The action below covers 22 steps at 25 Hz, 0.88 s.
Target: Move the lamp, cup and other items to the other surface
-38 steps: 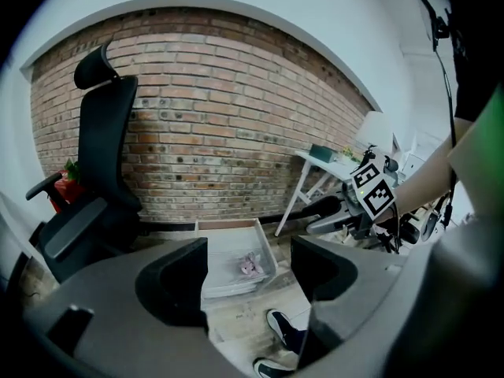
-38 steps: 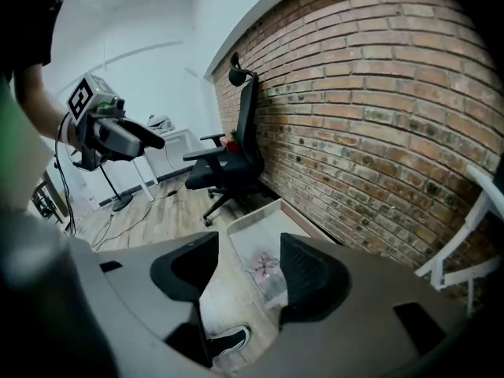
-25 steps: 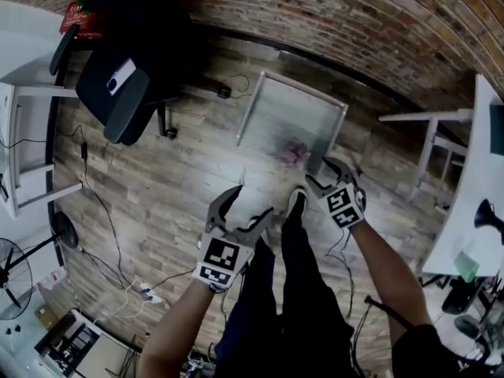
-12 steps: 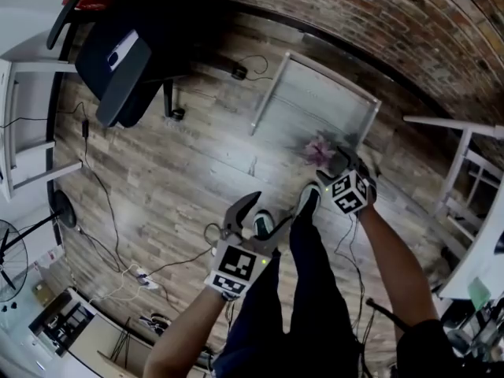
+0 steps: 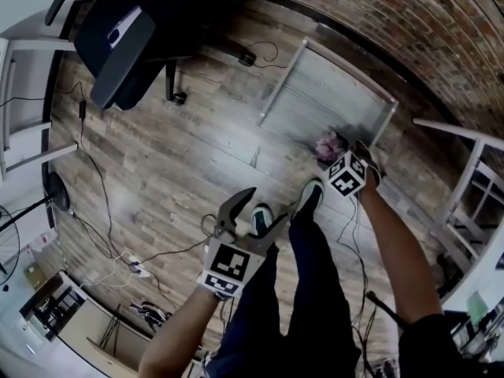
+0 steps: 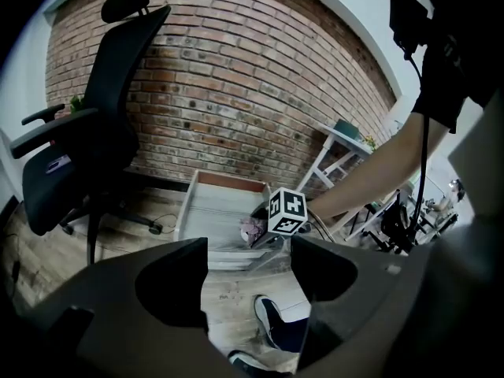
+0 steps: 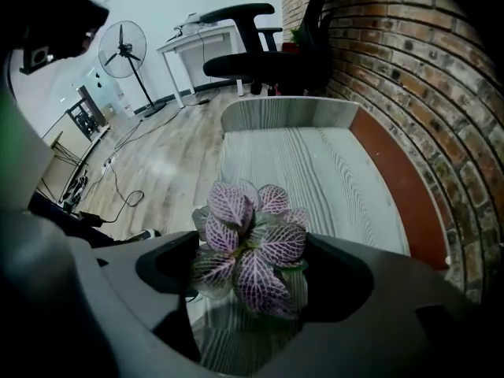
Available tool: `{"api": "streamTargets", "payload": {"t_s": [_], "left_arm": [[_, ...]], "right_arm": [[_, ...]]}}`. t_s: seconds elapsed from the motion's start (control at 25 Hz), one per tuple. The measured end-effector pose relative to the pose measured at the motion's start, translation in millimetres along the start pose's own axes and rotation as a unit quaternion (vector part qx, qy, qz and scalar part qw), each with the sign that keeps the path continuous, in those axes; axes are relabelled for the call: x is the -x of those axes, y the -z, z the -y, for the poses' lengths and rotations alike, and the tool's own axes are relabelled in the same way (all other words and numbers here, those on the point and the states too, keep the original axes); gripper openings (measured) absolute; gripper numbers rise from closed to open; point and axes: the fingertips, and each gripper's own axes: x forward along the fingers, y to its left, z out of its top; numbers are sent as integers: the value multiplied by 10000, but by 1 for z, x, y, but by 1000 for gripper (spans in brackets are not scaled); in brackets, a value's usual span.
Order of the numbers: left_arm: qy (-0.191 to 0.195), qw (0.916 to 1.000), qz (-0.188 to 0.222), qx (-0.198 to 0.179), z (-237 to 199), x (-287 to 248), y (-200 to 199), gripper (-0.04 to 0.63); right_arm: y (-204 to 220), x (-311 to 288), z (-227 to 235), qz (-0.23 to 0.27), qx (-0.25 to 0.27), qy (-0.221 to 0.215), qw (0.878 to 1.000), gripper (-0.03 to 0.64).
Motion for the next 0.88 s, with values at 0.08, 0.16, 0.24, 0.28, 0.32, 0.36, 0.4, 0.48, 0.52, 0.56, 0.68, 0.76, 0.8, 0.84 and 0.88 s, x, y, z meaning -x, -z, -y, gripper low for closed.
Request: {"api": "streamTargets", "payload": {"t_s": [0.08,0.16,0.24,0.28,0.32,0.36,0.4,0.48,0.52,0.56,0.68,0.76,0.8,0.84,0.88], "left_arm": [[-4,10000,-3,41,-3,1,3,325],[-23,10000,6,43,-8,3,8,325],[-49,9999,-13,108,-12,6,13,325],[-62,9999,-8,130,-13,8,15,325],[-75,9999,9,130,-14,9,15,325],[-85,9999,26,117,-14,10,16,325],[-93,9999,35,107,-14,12,15,325],[-98,9999,53,77,-12,15,12,325],[-97,9999,69,45,-10,18,9,325],[-93,9999,91,4,-8,22,3,325],[-68,9997,204,-132,3,40,-19,325],[-60,9992,323,-247,9,52,-36,325],[-57,9989,377,-288,11,56,-43,325],[-55,9987,403,-308,15,62,-48,325],[-54,9987,394,-312,20,70,-51,325]], "right_arm": [[2,-6,3,-91,90,95,9999,368],[0,-8,5,-60,179,182,9997,309],[-2,-9,5,-19,170,206,9996,301],[-2,-8,5,-12,145,205,9997,299],[-3,-7,5,4,110,205,9997,298],[-4,-5,4,40,59,207,9998,298],[-6,-1,3,91,-15,208,9997,298],[-11,11,2,203,-201,219,9994,298],[-15,19,1,251,-286,235,9990,298],[-19,29,-1,297,-363,251,9986,298],[-31,66,-10,482,-585,252,9968,298],[-38,92,-12,609,-724,278,9951,298],[-40,104,-12,668,-781,307,9942,298],[-42,116,-13,723,-833,322,9934,298],[-43,128,-18,768,-895,308,9925,298]]}}
